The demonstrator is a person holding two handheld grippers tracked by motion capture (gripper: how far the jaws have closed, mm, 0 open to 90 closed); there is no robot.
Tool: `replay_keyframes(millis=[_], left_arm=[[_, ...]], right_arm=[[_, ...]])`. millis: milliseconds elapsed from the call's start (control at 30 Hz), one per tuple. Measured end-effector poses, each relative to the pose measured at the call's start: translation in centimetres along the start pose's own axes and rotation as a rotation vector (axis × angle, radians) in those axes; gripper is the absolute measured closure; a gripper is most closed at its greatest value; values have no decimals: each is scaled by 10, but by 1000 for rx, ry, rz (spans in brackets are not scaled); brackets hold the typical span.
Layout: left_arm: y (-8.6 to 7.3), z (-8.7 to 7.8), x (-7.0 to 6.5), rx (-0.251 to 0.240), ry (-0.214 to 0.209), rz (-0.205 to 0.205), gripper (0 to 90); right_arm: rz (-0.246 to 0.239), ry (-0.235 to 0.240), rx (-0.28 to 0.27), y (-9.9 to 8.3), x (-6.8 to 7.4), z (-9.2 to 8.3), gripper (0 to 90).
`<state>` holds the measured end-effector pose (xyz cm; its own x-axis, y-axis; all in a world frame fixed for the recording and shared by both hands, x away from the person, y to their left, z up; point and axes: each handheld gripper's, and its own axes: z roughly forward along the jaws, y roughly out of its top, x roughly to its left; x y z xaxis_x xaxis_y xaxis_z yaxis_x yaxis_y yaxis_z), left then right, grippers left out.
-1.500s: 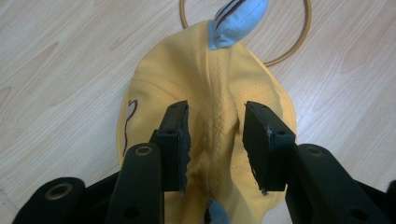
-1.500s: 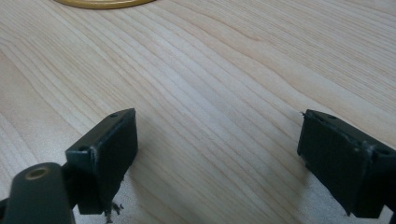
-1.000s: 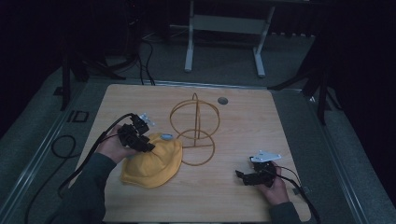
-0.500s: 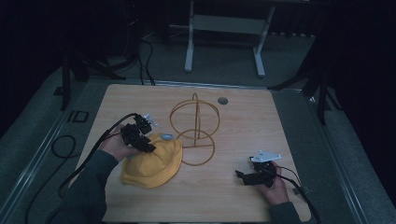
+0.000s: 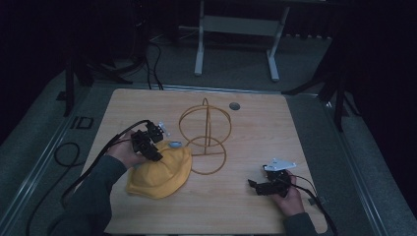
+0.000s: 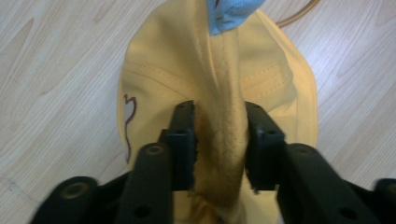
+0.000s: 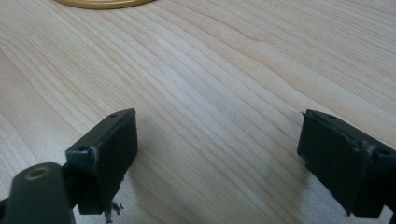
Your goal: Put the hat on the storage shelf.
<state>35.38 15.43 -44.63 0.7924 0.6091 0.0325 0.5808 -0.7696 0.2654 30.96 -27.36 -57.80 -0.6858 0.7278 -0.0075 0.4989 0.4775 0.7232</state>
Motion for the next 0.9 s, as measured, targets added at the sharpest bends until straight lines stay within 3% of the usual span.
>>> replay_keyframes(millis=[167,400,900], left_arm=[[-2,-2,1,19,-17,46,814],[-5,-5,2,27,-20,81,832],[-18,-26,8,-47,-31,120,834]], right_arm=[[-1,0,-1,0,0,0,119],[-2,-1,-1,0,0,0,119],[-2,-1,-1,0,0,0,120]])
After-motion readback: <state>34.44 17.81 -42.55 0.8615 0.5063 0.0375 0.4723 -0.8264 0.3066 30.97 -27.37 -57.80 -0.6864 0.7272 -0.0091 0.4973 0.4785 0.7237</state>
